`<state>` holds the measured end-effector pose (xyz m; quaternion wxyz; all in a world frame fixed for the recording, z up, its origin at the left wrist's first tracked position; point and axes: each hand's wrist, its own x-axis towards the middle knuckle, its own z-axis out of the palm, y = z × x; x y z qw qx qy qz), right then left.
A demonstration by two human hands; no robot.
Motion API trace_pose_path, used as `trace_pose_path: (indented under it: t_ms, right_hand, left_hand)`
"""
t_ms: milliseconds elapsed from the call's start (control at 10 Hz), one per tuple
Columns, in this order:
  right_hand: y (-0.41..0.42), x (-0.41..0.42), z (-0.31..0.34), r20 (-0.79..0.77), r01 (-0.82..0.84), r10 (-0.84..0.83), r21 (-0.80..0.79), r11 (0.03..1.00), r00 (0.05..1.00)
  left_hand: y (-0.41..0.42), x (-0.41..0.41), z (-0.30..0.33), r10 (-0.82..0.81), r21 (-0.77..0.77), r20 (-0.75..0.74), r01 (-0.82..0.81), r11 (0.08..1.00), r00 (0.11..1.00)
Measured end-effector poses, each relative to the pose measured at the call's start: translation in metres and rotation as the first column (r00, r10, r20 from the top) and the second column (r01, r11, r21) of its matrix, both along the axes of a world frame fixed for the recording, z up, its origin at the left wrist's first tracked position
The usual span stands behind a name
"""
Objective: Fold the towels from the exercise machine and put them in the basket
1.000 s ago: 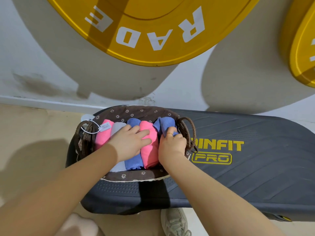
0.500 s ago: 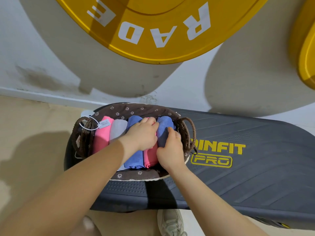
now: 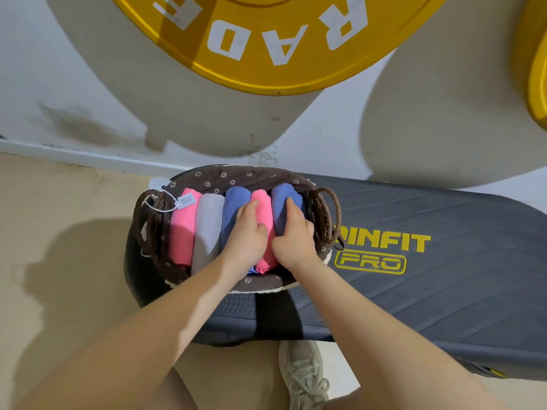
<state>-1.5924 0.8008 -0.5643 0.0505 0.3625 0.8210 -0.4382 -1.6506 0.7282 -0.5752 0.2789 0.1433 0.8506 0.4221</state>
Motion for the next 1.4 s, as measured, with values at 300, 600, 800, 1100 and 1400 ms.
trace_pose_path:
  t_ms: [300,600,800,1100,1400]
  right_hand:
    - [0.008,-0.016,-0.007,-0.042,0.140,-0.150,-0.183,0.973,0.988]
    - [0.024,-0.014,-0.001,0.159,-0.210,0.217,-0.059,0.976,0.963]
    - [0.007,0.033,0.025,0.511,-0.578,0.377,0.318,0.752,0.772]
    - [0.004,0.032,0.016,0.645,-0.670,0.398,0.246,0.701,0.653]
    - [0.006,0.033,0.043,0.470,-0.561,0.372,0.372,0.739,0.801]
  left_hand:
    - [-0.004,-0.003,-0.009,-0.033,-0.030,0.088,0.036,0.999,0.996]
    - [-0.020,-0.012,0.005,-0.317,-0.098,-0.025,0.313,0.945,0.948]
    - [-0.052,-0.006,0.011,-0.581,-0.554,-0.184,0.405,0.727,0.793]
    - [-0.042,0.004,0.003,-0.567,-0.509,-0.203,0.409,0.758,0.799]
    - [-0.060,0.001,0.022,-0.569,-0.471,-0.282,0.406,0.783,0.772]
